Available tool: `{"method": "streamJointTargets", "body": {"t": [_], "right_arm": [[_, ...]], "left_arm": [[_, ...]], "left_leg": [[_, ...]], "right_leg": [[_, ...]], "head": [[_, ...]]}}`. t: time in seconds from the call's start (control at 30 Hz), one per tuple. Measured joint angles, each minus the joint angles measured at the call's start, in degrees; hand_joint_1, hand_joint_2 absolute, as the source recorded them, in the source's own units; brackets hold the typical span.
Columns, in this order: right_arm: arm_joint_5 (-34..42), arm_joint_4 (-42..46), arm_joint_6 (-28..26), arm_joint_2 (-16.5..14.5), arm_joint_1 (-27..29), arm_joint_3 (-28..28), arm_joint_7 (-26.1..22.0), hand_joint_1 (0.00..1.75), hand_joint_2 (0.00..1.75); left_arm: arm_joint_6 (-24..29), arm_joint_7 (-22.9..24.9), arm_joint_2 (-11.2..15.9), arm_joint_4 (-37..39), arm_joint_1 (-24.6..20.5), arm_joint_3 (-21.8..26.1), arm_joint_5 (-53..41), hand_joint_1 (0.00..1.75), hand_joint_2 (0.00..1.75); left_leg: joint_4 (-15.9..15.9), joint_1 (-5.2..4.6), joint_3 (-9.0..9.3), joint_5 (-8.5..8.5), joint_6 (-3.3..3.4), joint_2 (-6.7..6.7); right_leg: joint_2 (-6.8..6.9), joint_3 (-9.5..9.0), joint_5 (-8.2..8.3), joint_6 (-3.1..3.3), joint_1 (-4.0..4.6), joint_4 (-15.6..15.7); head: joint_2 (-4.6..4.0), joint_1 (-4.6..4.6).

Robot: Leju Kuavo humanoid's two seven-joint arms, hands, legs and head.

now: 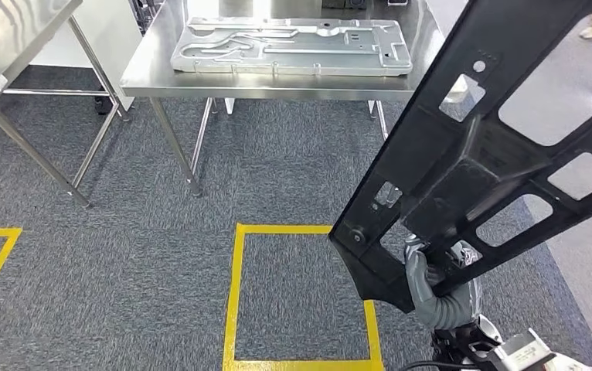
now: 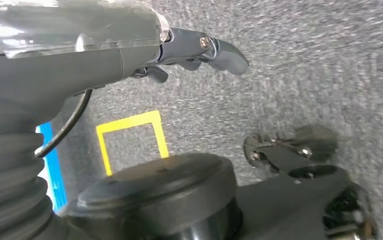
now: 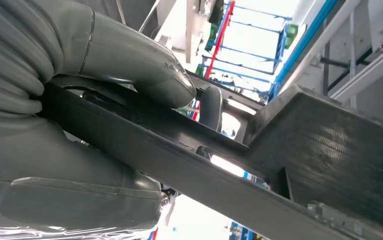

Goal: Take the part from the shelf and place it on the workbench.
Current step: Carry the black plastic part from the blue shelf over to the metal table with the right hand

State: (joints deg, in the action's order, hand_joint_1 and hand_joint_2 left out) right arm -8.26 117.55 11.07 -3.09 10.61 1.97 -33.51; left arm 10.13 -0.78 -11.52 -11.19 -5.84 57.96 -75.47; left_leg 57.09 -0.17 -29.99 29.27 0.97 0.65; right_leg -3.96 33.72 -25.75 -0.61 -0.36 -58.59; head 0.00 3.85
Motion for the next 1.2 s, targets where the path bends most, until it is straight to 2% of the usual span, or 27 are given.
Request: {"method": "streamJointTargets", "body": {"t": [0.07, 0.1, 0.13, 0.2, 0.23, 0.27, 0.3, 0.37, 0.4, 0.43, 0.47, 0.53, 0.57, 0.6, 0.63, 0.67, 0.73, 0.77, 0.8, 0.83, 0.87, 0.9, 0.97, 1.0, 1.1, 1.13, 1.2], "right_arm": [[0.02, 0.09, -0.07, 0.11, -0.14, 0.07, -0.01, 1.75, 1.75], [0.04, 0.15, -0.09, 0.22, -0.27, 0.09, -0.02, 1.75, 1.75], [0.08, 0.2, -0.11, 0.33, -0.43, 0.1, -0.03, 1.75, 1.75], [0.2, 0.27, -0.12, 0.49, -0.64, 0.11, -0.09, 1.75, 1.75], [0.26, 0.27, -0.12, 0.54, -0.66, 0.11, -0.12, 1.75, 1.75], [0.29, 0.26, -0.12, 0.57, -0.65, 0.11, -0.13, 1.75, 1.75], [0.3, 0.26, -0.12, 0.62, -0.64, 0.11, -0.13, 1.75, 1.75], [0.3, 0.27, -0.12, 0.75, -0.65, 0.11, -0.13, 1.75, 1.75], [0.3, 0.26, -0.13, 0.81, -0.69, 0.11, -0.13, 1.75, 1.75], [0.31, 0.25, -0.14, 0.85, -0.72, 0.1, -0.15, 1.75, 1.75], [0.32, 0.27, -0.14, 0.87, -0.72, 0.1, -0.19, 1.75, 1.75], [0.3, 0.35, -0.15, 0.87, -0.7, 0.09, -0.28, 1.75, 1.75], [0.25, 0.42, -0.13, 0.87, -0.64, 0.07, -0.31, 1.75, 1.75], [0.18, 0.46, -0.12, 0.87, -0.64, 0.05, -0.32, 1.75, 1.75], [0.12, 0.5, -0.1, 0.87, -0.63, 0.03, -0.33, 1.75, 1.75], [0.07, 0.52, -0.09, 0.87, -0.61, 0.01, -0.34, 1.75, 1.75], [0.04, 0.52, -0.07, 0.88, -0.58, -0.02, -0.34, 1.75, 1.75], [0.03, 0.51, -0.07, 0.88, -0.55, -0.02, -0.34, 1.75, 1.75], [0.03, 0.51, -0.07, 0.88, -0.51, -0.02, -0.35, 1.75, 1.75], [0.02, 0.51, -0.09, 0.88, -0.48, -0.02, -0.36, 1.75, 1.75], [-0.01, 0.53, -0.14, 0.88, -0.43, -0.02, -0.39, 1.75, 1.75], [-0.05, 0.57, -0.25, 0.87, -0.31, -0.02, -0.43, 1.75, 1.75], [-0.22, 0.72, -0.57, 0.86, 0.16, 0.01, -0.59, 1.75, 1.75], [-0.31, 0.84, -0.73, 0.86, 0.45, 0.02, -0.69, 1.75, 1.75], [-0.52, 1.5, -0.94, 0.86, 1.04, 0.03, -1.11, 1.75, 1.75], [-0.57, 1.76, -0.98, 0.86, 1.11, 0.04, -1.27, 1.75, 1.75], [-0.69, 2.14, -1.1, 0.86, 1.26, 0.05, -1.43, 1.75, 1.75]], "left_arm": [[0.02, -0.01, -0.07, 0.0, 0.08, 0.0, 0.01, 0.0, 1.75], [0.05, -0.04, -0.11, 0.0, 0.09, 0.0, 0.01, 0.0, 1.75], [0.09, -0.07, -0.16, 0.0, 0.11, 0.0, 0.02, 0.0, 1.75], [0.18, -0.15, -0.17, 0.0, 0.28, 0.0, 0.12, 0.0, 1.75], [0.21, -0.17, -0.16, 0.0, 0.4, 0.0, 0.17, 0.0, 1.75], [0.24, -0.18, -0.16, 0.0, 0.52, 0.0, 0.21, 0.0, 1.75], [0.25, -0.19, -0.17, 0.0, 0.6, 0.0, 0.21, 0.0, 1.75], [0.26, -0.21, -0.25, 0.0, 0.63, 0.0, 0.22, 0.0, 1.75], [0.26, -0.23, -0.3, 0.0, 0.6, 0.0, 0.27, 0.0, 1.75], [0.26, -0.25, -0.32, -0.01, 0.55, 0.0, 0.33, 0.0, 1.75], [0.27, -0.26, -0.33, -0.01, 0.51, 0.0, 0.42, 0.0, 1.75], [0.28, -0.29, -0.33, -0.02, 0.44, 0.02, 0.56, 0.0, 1.75], [0.28, -0.33, -0.33, -0.01, 0.43, 0.03, 0.62, 0.0, 1.75], [0.28, -0.39, -0.33, -0.01, 0.4, 0.05, 0.68, 0.0, 1.75], [0.28, -0.47, -0.33, -0.01, 0.37, 0.08, 0.79, 0.0, 1.75], [0.28, -0.57, -0.34, 0.0, 0.3, 0.11, 0.92, 0.0, 1.75], [0.28, -0.73, -0.35, -0.01, -0.03, 0.17, 1.14, 0.0, 1.75], [0.28, -0.76, -0.35, -0.01, -0.22, 0.2, 1.19, 0.0, 1.75], [0.28, -0.78, -0.34, -0.01, -0.34, 0.21, 1.18, 0.0, 1.75], [0.27, -0.78, -0.34, 0.0, -0.38, 0.21, 1.16, 0.0, 1.75], [0.27, -0.79, -0.34, 0.0, -0.33, 0.22, 1.11, 0.0, 1.75], [0.26, -0.81, -0.31, -0.01, -0.22, 0.22, 1.05, 0.0, 1.75], [0.22, -0.92, -0.26, -0.01, -0.08, 0.24, 0.95, 0.0, 1.75], [0.19, -0.99, -0.23, -0.02, -0.06, 0.25, 0.87, 0.0, 1.75], [0.09, -1.12, -0.21, -0.02, -0.02, 0.26, 0.44, 0.0, 1.75], [0.06, -1.16, -0.19, -0.02, 0.03, 0.26, 0.29, 0.0, 1.75], [-0.03, -1.19, -0.16, -0.02, 0.09, 0.26, 0.04, 0.0, 1.75]], "left_leg": [[-0.38, 0.13, 0.58, -0.26, 0.7, -0.11], [-0.47, 0.22, 0.93, -0.29, 0.95, -0.22], [-0.52, 0.31, 1.26, -0.29, 1.11, -0.36], [-0.5, 0.29, 1.62, 0.06, 1.23, -0.73], [-0.49, 0.29, 1.85, 0.32, 1.19, -0.91], [-0.48, 0.31, 2.2, 0.65, 1.11, -1.07], [-0.47, 0.36, 2.7, 1.05, 0.99, -1.18], [-0.5, 0.5, 4.03, 2.1, 0.61, -1.31], [-0.51, 0.53, 4.69, 2.64, 0.33, -1.36], [-0.62, 0.52, 5.06, 3.11, -0.02, -1.42], [-0.79, 0.47, 5.42, 3.45, -0.4, -1.52], [-0.65, 0.37, 5.87, 3.49, -1.17, -1.66], [0.41, 0.42, 5.75, 3.2, -1.44, -1.68], [2.6, 0.48, 4.79, 2.79, -1.66, -1.58], [5.82, 0.56, 3.0, 2.7, -1.83, -1.45], [9.73, 0.64, 0.51, 3.38, -1.97, -1.32], [16.13, 0.67, -4.48, 7.02, -2.2, -1.19], [17.39, 0.67, -6.08, 8.82, -2.23, -1.19], [16.88, 0.65, -6.79, 9.41, -2.13, -1.19], [14.82, 0.57, -6.79, 8.41, -1.87, -1.19], [11.58, 0.44, -6.29, 5.78, -1.42, -1.17], [8.0, 0.18, -5.81, 2.21, -0.81, -1.1], [3.42, -0.31, -5.11, -2.26, 0.07, -0.78], [2.52, -0.47, -4.97, -3.06, 0.34, -0.64], [1.15, -0.22, -3.1, -3.19, 0.97, -0.57], [0.71, -0.11, -2.33, -3.15, 1.17, -0.61], [0.24, -0.01, -1.51, -2.88, 1.42, -0.69]], "right_leg": [[0.53, 0.18, 0.2, -0.71, -0.11, -0.82], [1.25, 0.76, -0.52, -0.99, -0.11, -1.98], [2.07, 1.9, -1.82, -1.19, -0.19, -4.19], [3.28, 5.83, -4.9, -1.54, -0.36, -11.03], [3.47, 7.84, -5.85, -1.67, -0.49, -14.11], [3.59, 9.1, -5.77, -1.8, -0.61, -15.54], [3.7, 9.3, -4.6, -1.93, -0.72, -14.86], [4.1, 6.79, -0.06, -2.1, -0.89, -7.9], [4.39, 5.44, 1.35, -2.01, -0.8, -4.35], [4.66, 4.51, 2.1, -1.62, -0.6, -1.96], [4.8, 4.15, 2.2, -1.14, -0.38, -0.88], [4.57, 3.77, 1.66, -0.03, -0.22, -0.82], [4.4, 3.27, 1.51, 0.39, -0.3, -0.62], [4.3, 2.64, 1.18, 0.79, -0.37, -0.4], [4.22, 1.96, 0.89, 1.16, -0.39, -0.19], [4.2, 1.4, 0.48, 1.45, -0.37, 0.01], [4.0, 0.34, -0.44, 1.79, -0.24, 0.13], [3.82, -0.32, -0.97, 1.86, -0.15, 0.14], [3.61, -1.08, -1.51, 1.89, -0.03, 0.14], [3.41, -1.93, -2.06, 1.9, 0.1, 0.15], [3.25, -2.76, -2.61, 1.89, 0.25, 0.17], [3.13, -3.47, -3.14, 1.83, 0.42, 0.12], [2.86, -4.24, -4.07, 1.38, 0.59, 0.11], [2.76, -4.46, -4.25, 1.03, 0.59, -0.1], [2.89, -4.84, -4.46, 0.03, 0.45, -1.5], [3.02, -4.06, -4.98, -0.25, 0.35, -3.04], [3.26, -0.5, -7.06, -0.82, 0.04, -8.44]], "head": [[0.0, 0.0], [0.0, 0.0], [0.0, 0.0], [0.0, 0.0], [0.0, 0.0], [0.0, 0.0], [0.0, 0.0], [0.0, -0.01], [0.0, -0.01], [0.0, -0.01], [0.0, -0.01], [0.0, 0.01], [0.0, 0.0], [0.0, 0.01], [0.0, 0.02], [0.0, 0.02], [0.0, 0.02], [0.0, 0.02], [0.0, 0.02], [0.0, 0.02], [0.0, 0.02], [0.0, 0.02], [0.0, 0.01], [0.0, 0.0], [0.0, 0.0], [0.0, 0.0], [0.0, 0.0]]}}
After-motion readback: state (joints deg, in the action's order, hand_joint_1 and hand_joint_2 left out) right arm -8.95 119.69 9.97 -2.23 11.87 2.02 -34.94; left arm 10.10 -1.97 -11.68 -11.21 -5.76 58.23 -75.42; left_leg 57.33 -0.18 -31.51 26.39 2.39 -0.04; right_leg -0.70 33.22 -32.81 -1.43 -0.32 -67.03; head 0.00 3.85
